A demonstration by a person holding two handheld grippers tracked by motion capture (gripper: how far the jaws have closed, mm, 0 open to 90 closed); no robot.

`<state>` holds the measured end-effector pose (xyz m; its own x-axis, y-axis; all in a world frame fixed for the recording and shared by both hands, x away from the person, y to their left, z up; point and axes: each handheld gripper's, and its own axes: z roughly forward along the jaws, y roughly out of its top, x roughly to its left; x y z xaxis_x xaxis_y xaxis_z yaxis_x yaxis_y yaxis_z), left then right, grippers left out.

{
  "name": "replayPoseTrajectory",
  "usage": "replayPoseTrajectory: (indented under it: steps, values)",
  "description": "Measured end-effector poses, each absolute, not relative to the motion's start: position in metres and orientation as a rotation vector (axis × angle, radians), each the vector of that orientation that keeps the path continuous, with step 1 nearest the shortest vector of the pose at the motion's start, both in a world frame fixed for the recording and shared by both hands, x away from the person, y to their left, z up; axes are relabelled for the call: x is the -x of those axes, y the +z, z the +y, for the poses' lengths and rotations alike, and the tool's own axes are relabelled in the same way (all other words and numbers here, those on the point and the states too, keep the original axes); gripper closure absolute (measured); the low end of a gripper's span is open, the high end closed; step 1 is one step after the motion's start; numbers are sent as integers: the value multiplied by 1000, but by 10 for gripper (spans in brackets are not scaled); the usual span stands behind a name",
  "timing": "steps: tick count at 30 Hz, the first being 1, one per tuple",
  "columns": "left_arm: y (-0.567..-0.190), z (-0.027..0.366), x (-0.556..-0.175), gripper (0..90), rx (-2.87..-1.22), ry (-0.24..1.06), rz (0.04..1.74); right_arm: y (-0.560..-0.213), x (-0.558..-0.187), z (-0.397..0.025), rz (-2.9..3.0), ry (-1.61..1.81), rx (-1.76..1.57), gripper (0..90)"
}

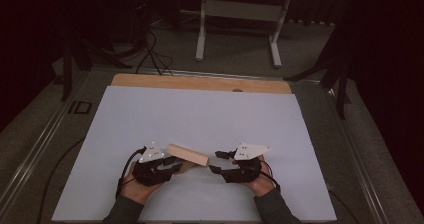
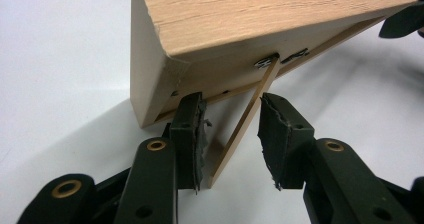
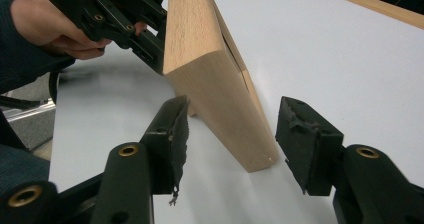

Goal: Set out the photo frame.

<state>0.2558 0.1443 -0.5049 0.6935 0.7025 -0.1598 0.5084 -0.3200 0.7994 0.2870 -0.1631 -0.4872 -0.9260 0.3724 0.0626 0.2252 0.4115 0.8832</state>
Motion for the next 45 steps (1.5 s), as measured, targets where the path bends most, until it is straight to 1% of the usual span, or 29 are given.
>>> replayPoseTrajectory:
  steps: [5,9,20,24,29,38,45]
  values:
    - [-505,143,-256,629,-1996,286,931,-485,-288,-167,2501,1553,-531,485]
    - [-505,143,-257,638,-1996,296,931,-484,-289,-170,2482,1585,-566,527]
    - [-505,141,-258,687,-2004,342,938,-490,-299,-168,2397,1466,-826,794]
    - [-505,141,-258,703,-2002,348,939,-493,-300,-163,2384,1454,-846,862]
    - [-505,141,-259,712,-2002,354,940,-495,-302,-155,2374,1488,-862,890]
    - [-505,140,-260,726,-2004,360,939,-498,-305,-139,2394,1544,-848,894]
    - [-505,140,-261,746,-2010,370,944,-497,-303,-139,2405,1535,-825,895]
